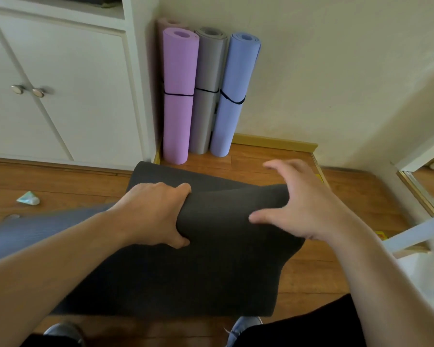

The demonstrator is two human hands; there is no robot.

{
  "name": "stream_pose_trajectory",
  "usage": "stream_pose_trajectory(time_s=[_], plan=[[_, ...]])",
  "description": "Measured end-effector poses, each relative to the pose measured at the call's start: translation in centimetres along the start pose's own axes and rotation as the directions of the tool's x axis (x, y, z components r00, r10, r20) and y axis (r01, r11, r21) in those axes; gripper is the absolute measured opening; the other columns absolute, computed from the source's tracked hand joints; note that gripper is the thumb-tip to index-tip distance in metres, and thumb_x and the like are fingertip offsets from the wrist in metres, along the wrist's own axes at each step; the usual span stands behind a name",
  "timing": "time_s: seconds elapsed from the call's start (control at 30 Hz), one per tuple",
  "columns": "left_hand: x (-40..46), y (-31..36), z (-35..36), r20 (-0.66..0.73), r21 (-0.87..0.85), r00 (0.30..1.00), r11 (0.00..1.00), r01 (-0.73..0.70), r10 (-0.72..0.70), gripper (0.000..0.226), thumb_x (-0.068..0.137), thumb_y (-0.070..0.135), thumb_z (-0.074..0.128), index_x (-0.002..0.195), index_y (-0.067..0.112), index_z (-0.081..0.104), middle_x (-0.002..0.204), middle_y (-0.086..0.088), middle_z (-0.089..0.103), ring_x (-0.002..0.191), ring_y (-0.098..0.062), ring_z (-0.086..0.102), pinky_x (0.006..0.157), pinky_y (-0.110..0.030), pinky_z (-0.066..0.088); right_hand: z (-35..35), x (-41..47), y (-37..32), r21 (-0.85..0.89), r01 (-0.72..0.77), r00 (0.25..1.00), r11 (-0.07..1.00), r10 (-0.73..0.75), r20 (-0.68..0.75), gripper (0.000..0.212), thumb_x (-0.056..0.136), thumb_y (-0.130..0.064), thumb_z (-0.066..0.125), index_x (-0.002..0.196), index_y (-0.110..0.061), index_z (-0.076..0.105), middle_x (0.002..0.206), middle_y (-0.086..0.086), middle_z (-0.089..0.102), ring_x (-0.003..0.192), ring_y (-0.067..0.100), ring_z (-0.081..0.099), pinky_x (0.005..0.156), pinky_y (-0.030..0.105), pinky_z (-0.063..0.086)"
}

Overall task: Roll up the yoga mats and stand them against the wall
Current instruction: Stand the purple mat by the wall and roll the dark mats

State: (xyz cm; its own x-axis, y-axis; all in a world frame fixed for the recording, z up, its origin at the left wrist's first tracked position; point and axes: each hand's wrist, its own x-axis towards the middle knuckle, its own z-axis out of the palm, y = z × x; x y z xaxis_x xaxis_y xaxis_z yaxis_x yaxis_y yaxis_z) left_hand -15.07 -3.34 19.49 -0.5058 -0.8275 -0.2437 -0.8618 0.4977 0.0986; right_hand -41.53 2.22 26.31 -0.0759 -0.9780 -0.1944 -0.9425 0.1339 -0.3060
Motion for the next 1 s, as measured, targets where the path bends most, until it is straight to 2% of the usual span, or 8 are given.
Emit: stream_pose_trajectory(time_s=[0.07, 0.13, 0.2, 0.3, 0.53, 0.67, 0.87, 1.0], plan=[[0.1, 0.2, -0.2, 0.03, 0.006, 0.999, 1.0, -0.014, 0.013, 0.08, 0.07, 0.078, 0.078, 0.129, 0.039, 0.04, 0.099, 0.018, 0.055, 0.093, -0.007, 0.059, 0.082, -0.029, 0.052, 1.1, -0.8, -1.9, -0.358, 0.178, 0.984, 0.917, -0.172, 0.049, 0.118, 0.067, -0.075, 0.084, 0.163, -0.038, 0.025, 0.168, -0.006, 0.021, 0.157, 0.026, 0.017, 0.131, 0.051, 0.016], [0.1, 0.5, -0.6, 0.016, 0.032, 0.999, 0.999, -0.03, 0.029, 0.081, 0.068, 0.08, 0.077, 0.128, 0.04, 0.039, 0.102, 0.016, 0.058, 0.094, -0.009, 0.06, 0.084, -0.032, 0.055, 3.4, -1.1, -3.9, -0.492, 0.307, 0.95, 0.815, -0.295, 0.105, 0.126, 0.068, -0.077, 0.082, 0.165, -0.028, 0.018, 0.166, 0.001, 0.026, 0.156, 0.03, 0.018, 0.132, 0.051, 0.009], [0.1, 0.9, -0.8, -0.002, 0.056, 0.998, 0.997, -0.06, 0.061, 0.083, 0.067, 0.081, 0.076, 0.128, 0.039, 0.038, 0.105, 0.015, 0.061, 0.094, -0.009, 0.061, 0.085, -0.034, 0.056, 5.6, -1.0, -5.6, -0.487, 0.368, 0.927, 0.792, -0.351, 0.129, 0.125, 0.071, -0.071, 0.085, 0.162, -0.023, 0.016, 0.158, 0.005, 0.038, 0.147, 0.032, 0.036, 0.126, 0.051, 0.027], [0.0, 1.6, -0.5, -0.003, 0.054, 0.996, 0.994, -0.09, 0.09, 0.082, 0.068, 0.078, 0.077, 0.128, 0.039, 0.038, 0.107, 0.015, 0.061, 0.093, -0.009, 0.061, 0.084, -0.032, 0.055, 6.9, -0.2, -6.3, -0.5, 0.401, 0.904, 0.768, -0.419, 0.082, 0.1, 0.074, -0.063, 0.085, 0.148, -0.022, 0.032, 0.137, 0.004, 0.054, 0.124, 0.029, 0.055, 0.104, 0.047, 0.047], [-1.5, -1.0, -2.1, 0.024, -0.089, 0.997, 0.994, -0.065, 0.067, 0.089, 0.061, 0.082, 0.079, 0.131, 0.048, 0.035, 0.117, 0.023, 0.056, 0.105, -0.005, 0.057, 0.093, -0.035, 0.053, 5.4, 0.7, -3.4, -0.529, 0.371, 0.885, 0.763, -0.463, -0.047, 0.082, 0.072, -0.066, 0.083, 0.13, -0.024, 0.042, 0.121, -0.001, 0.063, 0.112, 0.025, 0.063, 0.092, 0.043, 0.05], [-2.8, -4.2, -4.1, 0.109, -0.142, 0.994, 0.989, 0.038, -0.023, 0.088, 0.055, 0.082, 0.083, 0.125, 0.05, 0.041, 0.107, 0.022, 0.056, 0.095, -0.003, 0.056, 0.088, -0.034, 0.054, 3.9, 1.2, -1.0, -0.54, 0.305, 0.882, 0.784, -0.446, -0.149, 0.079, 0.062, -0.068, 0.088, 0.117, -0.029, 0.048, 0.11, -0.005, 0.066, 0.103, 0.023, 0.066, 0.086, 0.042, 0.051], [-2.3, -2.7, -3.4, 0.044, -0.025, 0.999, 0.999, 0.032, -0.031, 0.08, 0.066, 0.079, 0.08, 0.128, 0.04, 0.047, 0.106, 0.018, 0.057, 0.096, -0.007, 0.056, 0.081, -0.029, 0.048, 4.6, 0.8, -0.8, -0.53, 0.268, 0.92, 0.804, -0.376, -0.106, 0.095, 0.063, -0.068, 0.088, 0.136, -0.029, 0.04, 0.133, -0.004, 0.056, 0.123, 0.024, 0.055, 0.109, 0.043, 0.044], [-2.3, -2.7, -3.8, 0.022, -0.006, 0.999, 0.999, 0.039, -0.039, 0.081, 0.066, 0.08, 0.079, 0.128, 0.039, 0.048, 0.108, 0.018, 0.056, 0.097, -0.008, 0.056, 0.084, -0.03, 0.05, 5.3, -0.5, -2.5, -0.572, 0.311, 0.919, 0.759, -0.394, -0.023, 0.128, 0.07, -0.069, 0.084, 0.162, -0.016, 0.012, 0.156, 0.007, 0.034, 0.148, 0.031, 0.033, 0.131, 0.048, 0.016]])
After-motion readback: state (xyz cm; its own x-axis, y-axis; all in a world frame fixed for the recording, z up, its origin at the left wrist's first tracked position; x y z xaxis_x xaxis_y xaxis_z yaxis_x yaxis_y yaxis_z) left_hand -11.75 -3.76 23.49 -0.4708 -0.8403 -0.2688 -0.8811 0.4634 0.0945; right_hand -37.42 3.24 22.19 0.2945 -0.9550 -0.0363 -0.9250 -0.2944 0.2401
